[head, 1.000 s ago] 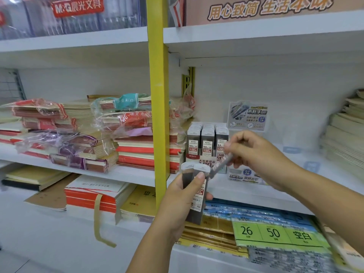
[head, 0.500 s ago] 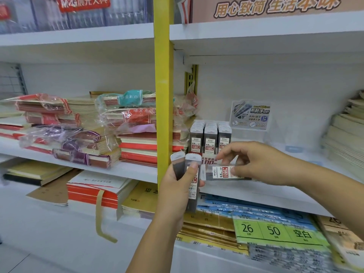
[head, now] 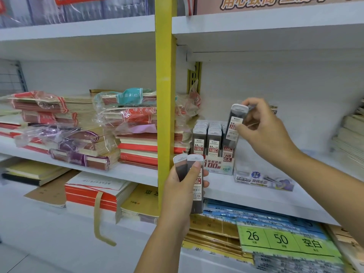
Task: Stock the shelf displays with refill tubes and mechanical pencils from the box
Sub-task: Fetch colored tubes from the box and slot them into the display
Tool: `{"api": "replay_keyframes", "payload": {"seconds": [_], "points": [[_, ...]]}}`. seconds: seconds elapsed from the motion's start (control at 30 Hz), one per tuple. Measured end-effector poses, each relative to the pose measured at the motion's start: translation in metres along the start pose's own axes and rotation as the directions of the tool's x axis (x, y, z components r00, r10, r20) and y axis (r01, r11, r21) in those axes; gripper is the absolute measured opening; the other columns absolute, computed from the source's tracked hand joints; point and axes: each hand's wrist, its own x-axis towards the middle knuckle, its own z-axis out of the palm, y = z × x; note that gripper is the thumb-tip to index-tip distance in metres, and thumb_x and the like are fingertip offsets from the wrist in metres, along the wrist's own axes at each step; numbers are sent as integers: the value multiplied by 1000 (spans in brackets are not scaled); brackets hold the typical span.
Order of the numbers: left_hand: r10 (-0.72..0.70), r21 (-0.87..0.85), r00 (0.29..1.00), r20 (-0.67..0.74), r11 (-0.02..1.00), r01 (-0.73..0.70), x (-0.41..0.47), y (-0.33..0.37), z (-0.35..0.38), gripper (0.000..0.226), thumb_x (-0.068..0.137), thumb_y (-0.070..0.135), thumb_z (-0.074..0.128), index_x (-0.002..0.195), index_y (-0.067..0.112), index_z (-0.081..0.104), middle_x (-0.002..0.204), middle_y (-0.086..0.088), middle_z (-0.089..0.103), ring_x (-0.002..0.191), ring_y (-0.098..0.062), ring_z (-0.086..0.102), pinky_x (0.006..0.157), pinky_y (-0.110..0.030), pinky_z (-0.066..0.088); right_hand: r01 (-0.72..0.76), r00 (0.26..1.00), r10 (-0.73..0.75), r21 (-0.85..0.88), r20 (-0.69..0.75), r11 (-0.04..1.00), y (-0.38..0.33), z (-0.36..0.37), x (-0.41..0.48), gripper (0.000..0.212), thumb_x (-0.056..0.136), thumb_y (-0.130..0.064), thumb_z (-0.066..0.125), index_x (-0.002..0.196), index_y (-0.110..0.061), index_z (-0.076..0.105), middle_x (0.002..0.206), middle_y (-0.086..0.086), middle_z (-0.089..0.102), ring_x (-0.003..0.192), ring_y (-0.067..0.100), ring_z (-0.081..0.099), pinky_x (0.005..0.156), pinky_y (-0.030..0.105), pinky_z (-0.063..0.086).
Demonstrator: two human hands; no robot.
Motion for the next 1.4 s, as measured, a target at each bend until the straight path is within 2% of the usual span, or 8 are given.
{"api": "replay_keyframes", "payload": {"seconds": [0.3, 0.6, 0.7, 0.77, 0.9, 1.13, 1.3, 1.4], "points": [[-12, 36, 1000, -2, 999, 12, 4, -2, -1, 15, 89, 43, 68, 102, 35, 68, 91, 6, 78, 76, -8, 74, 63, -29, 54, -19, 996, 38, -228, 77, 973, 23, 15, -13, 16, 89, -28, 64, 104, -29, 59, 92, -7, 57, 73, 5, 50, 63, 21, 40], [3, 66, 999, 47, 998, -6, -1, 1, -1, 35, 68, 56, 73, 96, 36, 72, 92, 7, 79, 79, -11, 76, 55, -18, 54, -66, 997, 74, -397, 5, 915, 21, 15, -18, 38, 87, -28, 68, 125, -23, 62, 106, 0, 48, 96, 15, 47, 80, 28, 42], [15, 73, 995, 97, 997, -23, -3, 2, 0, 28, 66, 56, 75, 89, 41, 73, 93, 4, 79, 79, -13, 76, 57, -16, 54, 21, 994, 9, -264, 111, 964, -1, 11, -38, 27, 90, -38, 53, 113, -29, 65, 96, -13, 55, 81, 2, 50, 71, 20, 41], [21, 69, 991, 131, 997, -31, -5, 2, 0, 27, 66, 54, 77, 89, 40, 73, 93, 1, 79, 78, -14, 76, 58, -15, 54, -17, 955, 40, -83, 293, 996, -16, 12, -53, 29, 89, -43, 47, 109, -35, 66, 97, -21, 60, 91, -5, 55, 76, 13, 44], [29, 92, 980, 196, 995, -48, -10, 2, 1, 34, 66, 58, 77, 95, 40, 73, 96, -1, 79, 83, -17, 76, 64, -19, 56, -153, 904, 110, 72, 413, 986, -26, 18, -65, 19, 93, -31, 58, 108, -31, 70, 99, -16, 65, 93, -2, 57, 79, 12, 44], [-41, 89, 968, 248, 996, 19, -13, 4, -2, 41, 78, 51, 66, 114, 31, 66, 104, 2, 77, 90, -15, 75, 65, -22, 57, -297, 945, 243, 262, 217, 918, -27, 9, -51, 10, 97, -25, 52, 95, -25, 62, 76, -11, 72, 62, 4, 66, 51, 16, 49], [-75, 106, 974, 215, 993, 53, -9, 3, -6, 20, 102, 33, 51, 120, 33, 59, 103, 1, 77, 87, -17, 75, 66, -24, 56, -52, 994, 65, 139, -89, 989, -27, -12, -15, 7, 98, -32, 51, 93, -30, 54, 76, -12, 71, 63, 4, 65, 56, 24, 53], [-80, 116, 972, 220, 992, 55, -6, 2, -6, 19, 105, 23, 46, 120, 31, 55, 102, 2, 77, 86, -17, 76, 65, -24, 58, 3, 998, -7, -72, -57, 997, -20, -14, -2, 6, 98, -31, 47, 99, -29, 54, 81, -6, 69, 72, 12, 65, 67, 44, 54]]}}
